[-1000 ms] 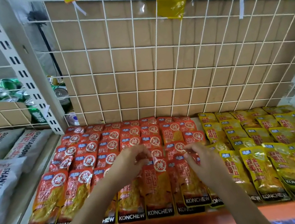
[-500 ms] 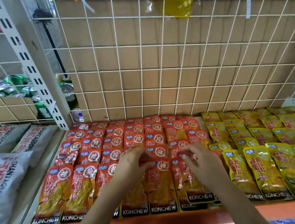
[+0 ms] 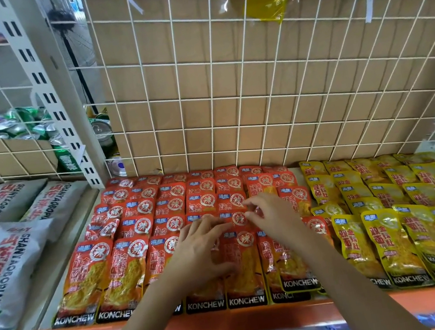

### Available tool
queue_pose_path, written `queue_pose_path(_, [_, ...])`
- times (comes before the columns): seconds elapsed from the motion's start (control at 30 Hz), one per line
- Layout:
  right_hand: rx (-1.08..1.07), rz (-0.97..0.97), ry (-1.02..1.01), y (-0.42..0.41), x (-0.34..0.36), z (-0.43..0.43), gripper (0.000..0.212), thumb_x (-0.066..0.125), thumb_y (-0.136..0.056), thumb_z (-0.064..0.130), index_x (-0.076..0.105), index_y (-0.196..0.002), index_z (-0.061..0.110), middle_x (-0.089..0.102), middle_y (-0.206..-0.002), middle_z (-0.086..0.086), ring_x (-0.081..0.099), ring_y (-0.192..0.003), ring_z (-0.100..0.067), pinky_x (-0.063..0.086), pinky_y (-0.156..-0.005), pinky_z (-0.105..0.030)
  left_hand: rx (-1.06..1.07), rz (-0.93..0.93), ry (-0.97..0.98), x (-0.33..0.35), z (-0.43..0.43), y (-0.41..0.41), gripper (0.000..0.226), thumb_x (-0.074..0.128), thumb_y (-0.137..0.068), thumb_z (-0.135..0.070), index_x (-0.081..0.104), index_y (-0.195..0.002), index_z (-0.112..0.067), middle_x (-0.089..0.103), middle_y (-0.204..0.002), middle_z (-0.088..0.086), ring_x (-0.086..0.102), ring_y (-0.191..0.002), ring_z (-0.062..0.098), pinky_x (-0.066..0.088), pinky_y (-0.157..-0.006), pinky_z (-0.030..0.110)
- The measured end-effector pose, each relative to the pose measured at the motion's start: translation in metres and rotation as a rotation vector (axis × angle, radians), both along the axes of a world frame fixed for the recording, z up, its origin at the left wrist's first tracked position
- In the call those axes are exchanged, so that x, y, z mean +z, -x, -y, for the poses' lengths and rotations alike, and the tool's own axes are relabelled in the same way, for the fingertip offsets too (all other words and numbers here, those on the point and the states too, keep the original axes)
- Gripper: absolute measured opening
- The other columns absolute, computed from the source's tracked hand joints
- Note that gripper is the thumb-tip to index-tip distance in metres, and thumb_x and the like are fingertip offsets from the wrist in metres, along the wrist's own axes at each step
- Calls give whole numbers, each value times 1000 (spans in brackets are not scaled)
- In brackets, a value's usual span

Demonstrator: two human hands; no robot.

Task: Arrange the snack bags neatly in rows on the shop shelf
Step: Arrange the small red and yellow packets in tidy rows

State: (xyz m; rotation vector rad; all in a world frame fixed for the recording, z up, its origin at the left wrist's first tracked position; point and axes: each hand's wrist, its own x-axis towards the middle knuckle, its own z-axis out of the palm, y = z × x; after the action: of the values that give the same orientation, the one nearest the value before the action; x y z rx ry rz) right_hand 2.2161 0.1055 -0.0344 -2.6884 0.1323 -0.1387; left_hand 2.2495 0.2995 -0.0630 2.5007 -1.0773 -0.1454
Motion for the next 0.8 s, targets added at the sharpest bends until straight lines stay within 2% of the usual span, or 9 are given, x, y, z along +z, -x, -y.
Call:
queue_pose_path(0.1, [-28,-12,-33,-6,-4,-2,24,57,-90,31,61,-111,20,59,-110,5,54,-97,-8,48,-86,-26,-9,18,-32,-1,-3,2,87,46,-66,-76,26,-142,-40,26,-142,-19,19,-133,6,8,-112,32])
queue_pose_path(0.2, [-61,-18,-75,-8,-3,-4,23,59,-89,30,60,-109,20,56,-100,9,53,-92,-6,45,-79,-21,-16,25,-34,0,-4,3,93,42,-63,-81,25,-143,-38,27,-143,-17,21,-132,8,10,-112,32])
queue_pose_path(0.33, [-91,-21,-106,-14,-4,-6,17,60,-89,27,62,-102,18,58,-92,8,53,-85,-6,43,-72,-18,-20,80,-99,0,-4,6,102,24,-58,-88,19,-145,-36,28,-140,-14,25,-130,9,14,-110,29])
queue_pose_path(0.43, [-135,-19,-169,-17,-6,-6,10,59,-89,23,62,-97,17,56,-88,10,52,-82,-4,39,-64,-13,-28,106,-77,-2,-5,6,97,18,-61,-84,19,-146,-36,32,-136,-11,29,-126,11,18,-109,30])
queue_pose_path(0.57, [-168,-32,-177,-21,-8,-6,4,59,-89,23,60,-89,19,56,-87,9,53,-84,-7,40,-70,-19,-29,110,-130,1,-4,7,104,18,-57,-88,15,-146,-35,30,-137,-10,26,-128,10,15,-110,30])
queue_pose_path(0.7, [-185,-17,-181,-24,-12,-6,4,59,-89,21,61,-88,17,58,-85,6,53,-80,-7,37,-62,-11,-35,112,-134,2,-4,8,100,9,-59,-82,14,-147,-35,28,-138,-10,23,-130,11,12,-113,31])
queue_pose_path(0.8, [-205,-16,-184,-25,-13,-6,4,60,-88,21,60,-87,17,58,-85,6,54,-80,-8,39,-62,-13,-45,108,-141,2,-5,8,100,8,-60,-82,12,-147,-34,27,-140,-9,21,-131,12,11,-114,32])
